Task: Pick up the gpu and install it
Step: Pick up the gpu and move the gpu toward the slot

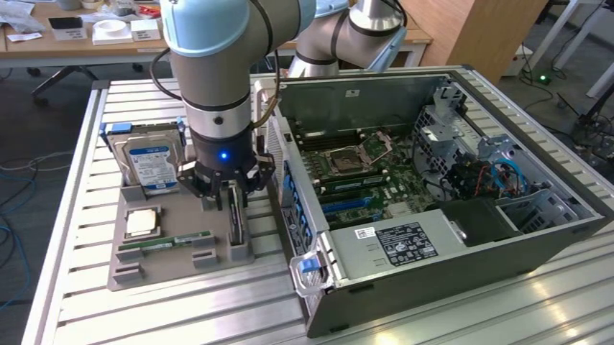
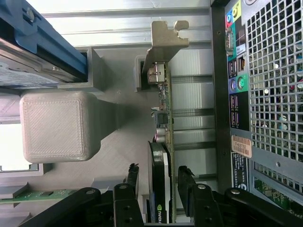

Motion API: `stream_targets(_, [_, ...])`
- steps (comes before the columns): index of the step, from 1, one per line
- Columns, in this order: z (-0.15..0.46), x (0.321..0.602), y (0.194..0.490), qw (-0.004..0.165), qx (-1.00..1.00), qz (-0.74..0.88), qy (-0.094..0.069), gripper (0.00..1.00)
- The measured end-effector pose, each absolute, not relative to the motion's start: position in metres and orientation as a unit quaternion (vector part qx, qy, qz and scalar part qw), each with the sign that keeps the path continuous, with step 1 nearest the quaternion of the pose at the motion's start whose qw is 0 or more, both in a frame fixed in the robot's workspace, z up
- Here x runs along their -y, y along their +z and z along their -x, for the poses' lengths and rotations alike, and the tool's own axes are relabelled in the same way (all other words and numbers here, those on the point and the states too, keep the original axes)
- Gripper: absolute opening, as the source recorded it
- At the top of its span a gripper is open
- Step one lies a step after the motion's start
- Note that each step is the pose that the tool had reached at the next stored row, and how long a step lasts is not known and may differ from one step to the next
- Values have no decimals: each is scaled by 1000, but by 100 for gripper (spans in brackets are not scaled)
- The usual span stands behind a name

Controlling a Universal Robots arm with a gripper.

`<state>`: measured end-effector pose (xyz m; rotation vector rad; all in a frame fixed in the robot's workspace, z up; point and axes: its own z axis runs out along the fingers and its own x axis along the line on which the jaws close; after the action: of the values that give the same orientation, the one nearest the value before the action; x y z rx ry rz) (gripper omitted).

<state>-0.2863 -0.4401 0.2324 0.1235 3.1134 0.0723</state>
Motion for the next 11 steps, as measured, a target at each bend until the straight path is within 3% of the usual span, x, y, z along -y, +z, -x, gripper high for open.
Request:
stream_targets(4, [286, 440, 232, 12, -999, -40, 23, 39])
stream_targets(6, [286, 440, 232, 12, -999, -40, 23, 27])
stream_targets(11, [286, 440, 232, 12, -999, -40, 23, 27])
